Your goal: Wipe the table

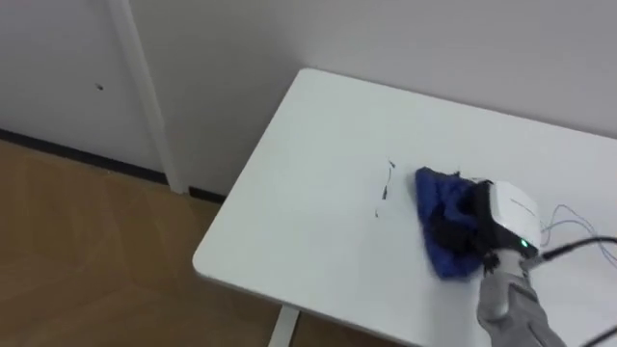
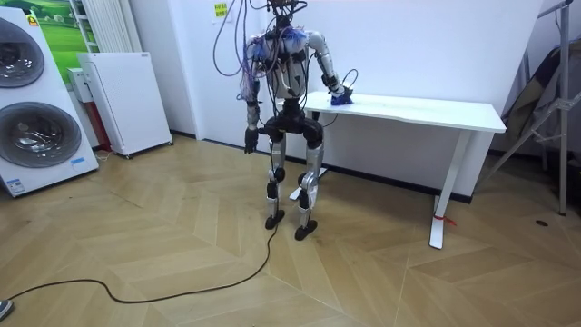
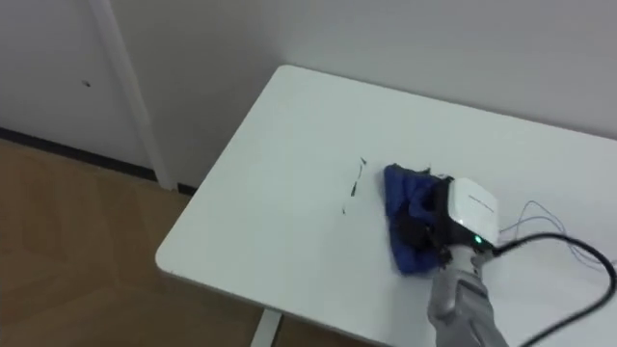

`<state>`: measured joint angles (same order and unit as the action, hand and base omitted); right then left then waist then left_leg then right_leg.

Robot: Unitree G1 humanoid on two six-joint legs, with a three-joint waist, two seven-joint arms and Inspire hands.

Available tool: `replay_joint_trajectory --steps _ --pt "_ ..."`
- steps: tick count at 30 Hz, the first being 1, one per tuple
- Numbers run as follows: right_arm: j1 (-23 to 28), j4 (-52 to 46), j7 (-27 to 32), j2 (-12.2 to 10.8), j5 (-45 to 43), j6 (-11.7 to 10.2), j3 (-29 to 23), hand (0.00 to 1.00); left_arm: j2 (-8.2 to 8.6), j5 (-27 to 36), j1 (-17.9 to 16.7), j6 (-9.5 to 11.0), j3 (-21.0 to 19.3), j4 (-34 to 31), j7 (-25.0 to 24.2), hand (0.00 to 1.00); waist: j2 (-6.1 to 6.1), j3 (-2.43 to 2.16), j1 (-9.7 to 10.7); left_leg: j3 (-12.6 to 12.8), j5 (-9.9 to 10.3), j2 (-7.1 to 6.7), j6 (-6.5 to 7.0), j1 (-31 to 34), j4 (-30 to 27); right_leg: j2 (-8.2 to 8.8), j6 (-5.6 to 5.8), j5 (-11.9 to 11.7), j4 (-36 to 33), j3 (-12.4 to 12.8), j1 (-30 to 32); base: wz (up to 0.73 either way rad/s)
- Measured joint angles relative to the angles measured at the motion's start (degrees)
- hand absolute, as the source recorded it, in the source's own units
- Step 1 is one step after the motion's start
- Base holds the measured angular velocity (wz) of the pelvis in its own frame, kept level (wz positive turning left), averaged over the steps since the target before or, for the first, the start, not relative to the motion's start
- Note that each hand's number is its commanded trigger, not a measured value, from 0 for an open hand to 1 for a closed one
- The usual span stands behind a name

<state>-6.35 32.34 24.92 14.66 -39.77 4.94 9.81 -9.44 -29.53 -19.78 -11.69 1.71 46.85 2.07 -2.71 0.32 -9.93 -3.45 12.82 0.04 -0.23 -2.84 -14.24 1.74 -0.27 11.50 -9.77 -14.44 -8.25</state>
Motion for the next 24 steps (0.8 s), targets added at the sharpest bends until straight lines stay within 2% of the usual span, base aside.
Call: replay_joint_trajectory --steps 1,3,4,6,7,8,10,11,13,14,16,18,20,22,24 --pt "-0.1 -0.1 -0.1 0.6 0.1 -0.4 -0.5 1.0 -0.06 0.1 -0.5 0.0 0.0 -0.1 -0.1 0.0 0.01 0.0 0.1 -0.1 0.0 0.01 -0.02 0.9 -0.4 -0.04 -0.08 0.0 0.0 0.1 0.6 0.06" --pt "1.0 0.6 1.0 1.7 1.2 -2.5 -0.5 1.0 -0.2 0.9 -1.8 -0.1 0.0 -0.6 -0.1 0.0 -0.01 -0.01 0.8 -0.3 -0.1 -0.14 -0.05 1.3 -0.6 0.03 -0.08 0.1 0.1 0.1 1.2 0.08" --pt "2.2 1.4 2.7 2.2 2.2 -4.3 -0.7 1.0 -0.33 1.4 -2.6 0.1 -0.3 -0.7 -0.1 0.0 -0.04 -0.05 1.1 -0.4 -0.2 -0.34 0.08 1.0 -0.4 0.23 0.03 0.1 0.2 0.0 1.0 0.23" --pt "4.7 3.5 5.8 2.2 2.7 -8.5 -4.0 1.0 -0.56 1.2 -3.4 0.4 -1.8 -0.7 -0.1 0.0 -0.38 -0.25 4.3 -0.6 -0.5 -1.42 0.64 1.1 -0.7 1.1 0.73 0.5 0.9 -0.5 -0.5 0.66" --pt "5.6 3.9 6.5 2.3 3.1 -9.4 -5.4 1.0 -0.63 0.9 -3.4 0.7 -2.2 -0.7 -0.1 0.0 -0.79 -0.24 5.0 -0.5 -0.6 -1.79 0.88 1.1 -0.6 1.39 0.95 0.7 1.1 -0.5 -1.0 0.84" --pt "7.2 5.2 7.7 2.2 3.7 -11.0 -8.6 1.0 -0.62 -0.3 -3.1 1.6 -4.0 -0.9 -0.1 0.0 -0.88 -0.48 5.6 0.5 -0.8 -2.18 1.27 1.0 -0.6 2.05 1.52 1.0 1.0 -0.1 -1.3 0.55" --pt "10.3 5.8 9.5 2.3 4.2 -11.8 -12.5 1.0 -0.71 -1.7 -2.9 2.4 -7.5 -0.8 0.0 0.0 -1.53 -0.88 5.8 1.1 -0.8 -2.63 1.93 0.7 -0.5 2.76 2.18 1.4 0.9 0.3 -2.1 0.4" --pt "11.4 6.9 10.6 2.3 4.6 -12.0 -14.1 1.0 -0.86 -2.7 -2.0 2.5 -9.5 -0.8 0.0 0.0 -1.43 -1.03 5.8 1.1 -0.6 -2.78 2.35 0.1 -0.4 3.04 2.33 1.5 0.6 1.0 -2.6 0.16" --pt "12.2 8.7 11.4 2.4 5.4 -12.0 -15.9 1.0 -0.99 -3.3 -1.5 2.4 -12.2 -0.8 0.2 0.0 -1.65 -1.16 5.8 1.7 -0.2 -2.84 2.88 -0.6 -0.5 3.16 2.48 1.4 -0.1 2.6 -2.8 -0.12" --pt "12.2 10.1 11.5 2.8 6.4 -12.0 -16.2 1.0 -1.21 -3.2 -1.1 2.5 -12.7 -0.7 0.3 0.0 -1.68 -1.24 5.7 1.8 -0.1 -2.8 3.13 -0.8 -0.5 3.12 3.07 0.9 -0.3 3.4 -2.9 -0.22" --pt "11.5 11.5 11.4 3.3 7.7 -11.8 -16.1 1.0 -1.24 -2.5 -0.4 2.7 -12.2 -0.7 0.3 0.0 -1.64 -1.26 5.1 2.8 0.1 -2.67 3.39 -1.0 -0.4 3.11 3.34 0.1 0.0 3.7 -2.7 -0.34" --pt "9.9 12.4 11.0 3.3 8.0 -10.7 -15.5 1.0 -1.09 -2.3 0.1 3.4 -11.3 -0.3 0.5 0.0 -1.3 -1.18 4.4 3.5 0.4 -2.64 3.82 -1.3 -0.3 3.15 3.59 -0.3 0.2 3.6 -2.6 -0.47" --pt "6.7 12.1 9.6 3.3 8.0 -7.6 -13.5 1.0 -0.67 -1.7 1.0 3.5 -9.1 0.8 0.9 0.0 -0.21 -1.22 2.6 4.2 0.8 -2.56 4.23 -1.9 -0.1 3.03 3.62 -0.8 0.1 4.0 -2.4 -0.67" --pt "4.2 11.4 8.1 3.0 7.8 -5.2 -11.8 1.0 -0.63 -1.2 1.3 3.5 -8.1 1.3 1.1 0.0 -0.01 -1.14 1.2 4.4 0.8 -2.67 4.33 -1.8 0.4 2.92 3.62 -1.0 0.1 4.0 -1.5 -0.76" --pt "1.6 8.0 4.7 3.0 7.6 -1.8 -7.8 1.0 -0.55 -1.1 1.7 3.1 -7.0 2.7 1.2 0.0 0.3 -0.95 0.2 4.4 0.7 -2.28 4.34 -1.6 0.7 2.3 3.15 -1.8 0.0 3.6 0.1 -0.69"
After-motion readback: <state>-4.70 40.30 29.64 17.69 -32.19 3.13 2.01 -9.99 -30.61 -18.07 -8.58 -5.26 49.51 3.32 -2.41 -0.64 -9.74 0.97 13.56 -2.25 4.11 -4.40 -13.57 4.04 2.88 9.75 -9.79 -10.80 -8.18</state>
